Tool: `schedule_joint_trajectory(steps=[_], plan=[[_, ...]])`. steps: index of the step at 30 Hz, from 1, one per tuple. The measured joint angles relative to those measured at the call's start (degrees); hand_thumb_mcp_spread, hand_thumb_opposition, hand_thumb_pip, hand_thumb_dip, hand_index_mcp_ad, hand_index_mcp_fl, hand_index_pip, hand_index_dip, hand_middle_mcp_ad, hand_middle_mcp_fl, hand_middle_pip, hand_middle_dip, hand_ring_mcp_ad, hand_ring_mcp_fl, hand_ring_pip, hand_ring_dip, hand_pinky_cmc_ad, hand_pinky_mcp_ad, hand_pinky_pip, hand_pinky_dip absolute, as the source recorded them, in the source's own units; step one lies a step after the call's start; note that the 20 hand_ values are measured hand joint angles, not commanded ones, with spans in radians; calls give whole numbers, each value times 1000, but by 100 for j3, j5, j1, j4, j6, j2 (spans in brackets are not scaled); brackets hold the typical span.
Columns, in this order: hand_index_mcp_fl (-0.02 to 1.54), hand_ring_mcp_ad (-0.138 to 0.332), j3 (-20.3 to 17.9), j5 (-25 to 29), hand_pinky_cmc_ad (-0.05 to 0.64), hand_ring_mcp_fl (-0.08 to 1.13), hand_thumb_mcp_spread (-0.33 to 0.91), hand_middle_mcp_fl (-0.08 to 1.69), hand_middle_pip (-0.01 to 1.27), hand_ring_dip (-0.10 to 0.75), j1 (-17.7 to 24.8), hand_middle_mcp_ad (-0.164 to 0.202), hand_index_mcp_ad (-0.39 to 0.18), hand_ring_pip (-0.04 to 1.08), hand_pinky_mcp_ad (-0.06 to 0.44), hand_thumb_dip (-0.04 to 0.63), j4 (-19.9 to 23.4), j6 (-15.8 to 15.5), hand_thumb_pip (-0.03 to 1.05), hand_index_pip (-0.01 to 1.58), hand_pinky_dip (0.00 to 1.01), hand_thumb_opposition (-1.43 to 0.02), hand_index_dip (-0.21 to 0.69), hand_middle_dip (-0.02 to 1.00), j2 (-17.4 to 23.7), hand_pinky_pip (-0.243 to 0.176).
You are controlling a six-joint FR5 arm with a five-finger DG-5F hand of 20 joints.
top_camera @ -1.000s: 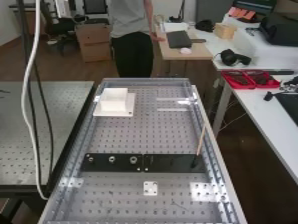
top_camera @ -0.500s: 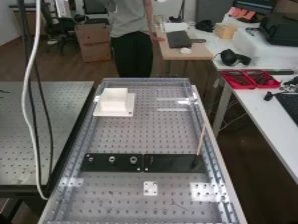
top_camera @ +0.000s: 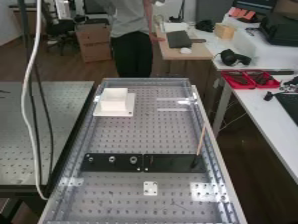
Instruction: Grab the pcb board and place it in the clear container
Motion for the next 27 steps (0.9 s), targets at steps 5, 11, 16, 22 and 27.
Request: schedule_joint_trajectory(steps=[5,11,16,22,27], plan=[[70,220,-246,148,295,63,141,24,175,-14,41,157,148,99,232,5,311,-184,222,89,475,-775,105,30,-13,-105],[70,220,-627,371,295,63,169,24,175,-17,60,157,145,98,232,5,719,-321,251,94,480,-771,154,38,-163,-110],[70,220,-964,553,295,52,185,23,175,-17,14,157,143,96,232,9,1076,-269,321,89,480,-761,157,49,-380,-112],[70,222,-1117,707,295,51,236,24,175,-17,-65,152,75,96,234,17,1228,-64,389,89,480,-761,154,66,-737,-112],[73,218,-1212,839,293,35,239,40,166,-14,-151,152,47,96,230,19,1368,95,400,89,492,-764,108,75,-1153,-112]])
